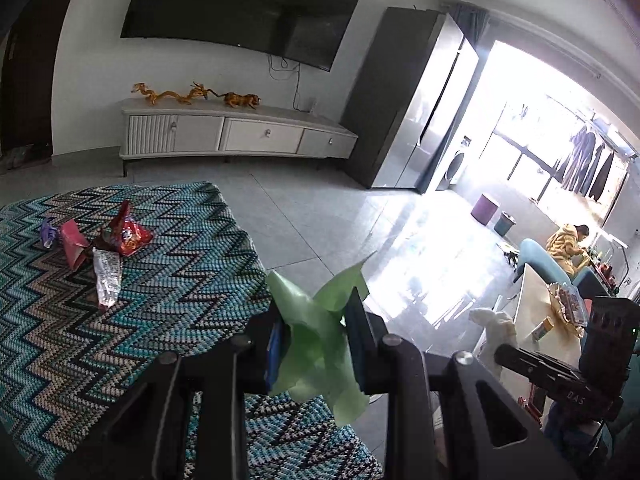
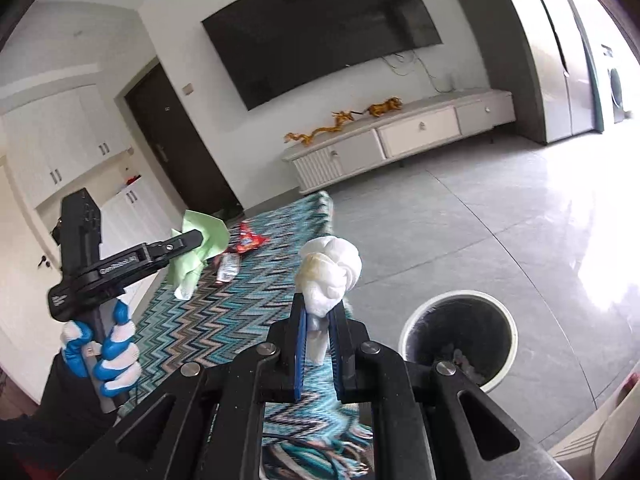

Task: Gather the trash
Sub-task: 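Grasp the white tissue with the right tool while the left tool grasps the green paper, then carry both items over the white bin and open both tools to drop them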

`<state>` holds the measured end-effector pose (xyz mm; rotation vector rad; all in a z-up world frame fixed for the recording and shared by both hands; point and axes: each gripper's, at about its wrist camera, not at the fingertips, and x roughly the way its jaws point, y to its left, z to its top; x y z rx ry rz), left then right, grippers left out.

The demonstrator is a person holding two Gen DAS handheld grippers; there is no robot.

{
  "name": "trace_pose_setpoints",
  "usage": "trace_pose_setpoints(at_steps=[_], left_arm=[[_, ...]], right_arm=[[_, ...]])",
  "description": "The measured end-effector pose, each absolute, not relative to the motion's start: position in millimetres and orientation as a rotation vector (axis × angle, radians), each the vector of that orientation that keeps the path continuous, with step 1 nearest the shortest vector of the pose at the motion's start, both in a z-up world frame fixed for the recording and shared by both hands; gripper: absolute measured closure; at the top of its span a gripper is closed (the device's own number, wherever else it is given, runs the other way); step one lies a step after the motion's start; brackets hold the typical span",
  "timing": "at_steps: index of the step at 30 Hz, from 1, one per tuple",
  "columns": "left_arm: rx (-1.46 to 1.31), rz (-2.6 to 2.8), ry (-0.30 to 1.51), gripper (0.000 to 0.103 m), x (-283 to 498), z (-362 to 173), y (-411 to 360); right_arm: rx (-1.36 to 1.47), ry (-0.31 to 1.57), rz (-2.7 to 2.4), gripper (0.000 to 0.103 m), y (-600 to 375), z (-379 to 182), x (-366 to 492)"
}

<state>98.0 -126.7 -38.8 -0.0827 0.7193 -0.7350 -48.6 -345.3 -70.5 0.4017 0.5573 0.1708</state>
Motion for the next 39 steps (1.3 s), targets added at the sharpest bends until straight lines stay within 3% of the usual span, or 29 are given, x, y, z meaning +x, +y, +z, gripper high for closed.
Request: trace_pose_setpoints(at_steps=[14,27,29,33,39], left_arm=[[0.1,-0.818,0.897,0.075,139,-101,-264],[0.089,-0.879,1.092,0.072,188,-179,-337],[0.076,-0.895,1.125,0.067,192,-189,-344],[0.057,-0.915,1.158,0.05,196,-199,-349],[0.061,-0.927,1.145,0.047,192,-194,-347]], right_arm=[[0.54,0.675,0.06,0.092,-425,-144,-2],[0.597,0.836,-0.034,0.09,-466,-217,46],[0.608,0.866,-0.051,0.086,-470,-229,49],[0.62,0.904,-0.091,0.064,-474,-241,54],[0.632,0.909,-0.112,0.059,-475,-241,47]])
